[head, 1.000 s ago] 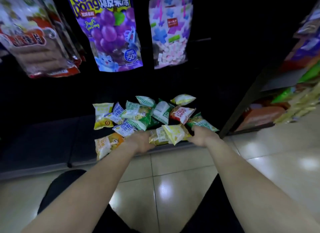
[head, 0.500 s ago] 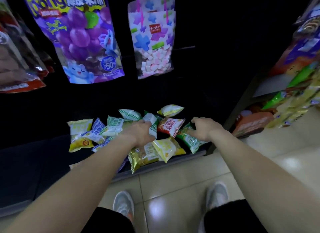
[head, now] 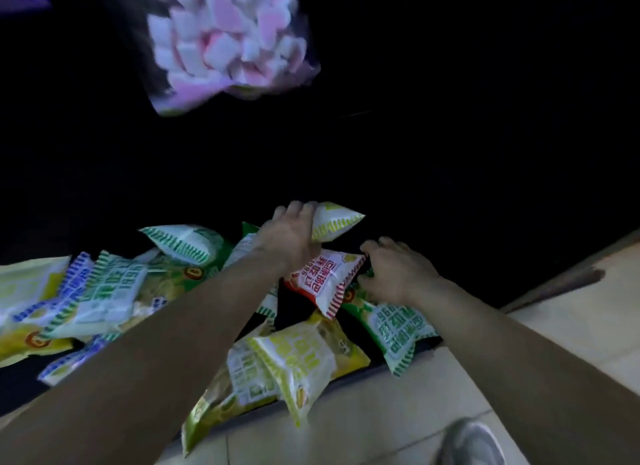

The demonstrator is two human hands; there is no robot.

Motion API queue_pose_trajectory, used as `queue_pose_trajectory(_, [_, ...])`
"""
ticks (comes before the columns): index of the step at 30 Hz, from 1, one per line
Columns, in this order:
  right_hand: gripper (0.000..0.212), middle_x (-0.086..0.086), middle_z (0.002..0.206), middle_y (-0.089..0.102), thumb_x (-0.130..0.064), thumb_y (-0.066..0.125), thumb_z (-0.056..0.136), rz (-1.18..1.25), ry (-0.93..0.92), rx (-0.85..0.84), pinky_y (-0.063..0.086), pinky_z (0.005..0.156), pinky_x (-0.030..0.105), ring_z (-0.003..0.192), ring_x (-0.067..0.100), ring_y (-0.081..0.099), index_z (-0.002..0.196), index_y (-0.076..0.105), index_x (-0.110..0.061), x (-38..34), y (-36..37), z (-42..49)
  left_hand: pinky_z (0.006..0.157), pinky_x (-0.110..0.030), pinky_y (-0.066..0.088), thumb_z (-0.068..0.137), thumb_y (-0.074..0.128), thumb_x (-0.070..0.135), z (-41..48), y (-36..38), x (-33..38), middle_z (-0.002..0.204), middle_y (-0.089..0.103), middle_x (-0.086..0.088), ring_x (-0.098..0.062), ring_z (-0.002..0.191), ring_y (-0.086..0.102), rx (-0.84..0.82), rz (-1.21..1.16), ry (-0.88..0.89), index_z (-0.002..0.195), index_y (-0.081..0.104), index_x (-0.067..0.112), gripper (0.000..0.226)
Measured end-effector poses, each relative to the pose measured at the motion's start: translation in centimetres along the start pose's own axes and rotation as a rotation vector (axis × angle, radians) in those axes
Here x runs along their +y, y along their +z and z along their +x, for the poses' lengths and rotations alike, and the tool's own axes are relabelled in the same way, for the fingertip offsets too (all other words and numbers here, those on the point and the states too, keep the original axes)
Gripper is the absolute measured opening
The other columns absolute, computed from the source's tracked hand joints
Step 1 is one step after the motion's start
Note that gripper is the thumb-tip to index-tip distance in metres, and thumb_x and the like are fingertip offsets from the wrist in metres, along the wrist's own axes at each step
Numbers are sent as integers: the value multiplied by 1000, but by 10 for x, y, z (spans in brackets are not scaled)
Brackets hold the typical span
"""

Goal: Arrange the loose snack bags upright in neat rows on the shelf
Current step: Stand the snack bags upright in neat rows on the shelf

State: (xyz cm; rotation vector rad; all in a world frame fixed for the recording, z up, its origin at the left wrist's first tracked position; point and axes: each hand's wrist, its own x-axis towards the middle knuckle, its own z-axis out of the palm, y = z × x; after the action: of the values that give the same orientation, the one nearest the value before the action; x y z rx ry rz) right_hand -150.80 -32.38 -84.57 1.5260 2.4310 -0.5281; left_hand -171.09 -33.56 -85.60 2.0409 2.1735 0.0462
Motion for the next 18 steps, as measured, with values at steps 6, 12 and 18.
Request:
queue_pose_trajectory(6, [53, 4, 131, 44, -50, 54, 92, 93, 6, 118, 48, 90, 40, 122, 26, 46, 136, 43, -22, 6, 30, 15, 100, -46, 45, 81, 73, 38, 43, 30, -7, 153, 32, 0, -31, 131, 40, -44, -25, 39, 153, 16, 34, 91])
queue_pose_trajectory(12, [62, 2, 140, 42, -48, 56, 93, 203, 9, 159, 48, 96, 43, 128, 23, 45, 147, 36, -25, 18, 26, 23, 89, -30, 50, 88, 69, 31, 59, 26, -26, 128, 62, -7, -24, 109, 61, 95, -376, -24, 145, 41, 28, 64])
queue_pose_trajectory(18, [58, 2, 139, 46, -43, 58, 93, 318, 43, 262, 48, 96, 40, 126, 22, 50, 144, 40, -23, 15, 19, 28, 91, -27, 50, 90, 70, 20, 55, 10, -58, 115, 66, -1, -19, 105, 63, 173, -813, -110, 133, 54, 15, 46])
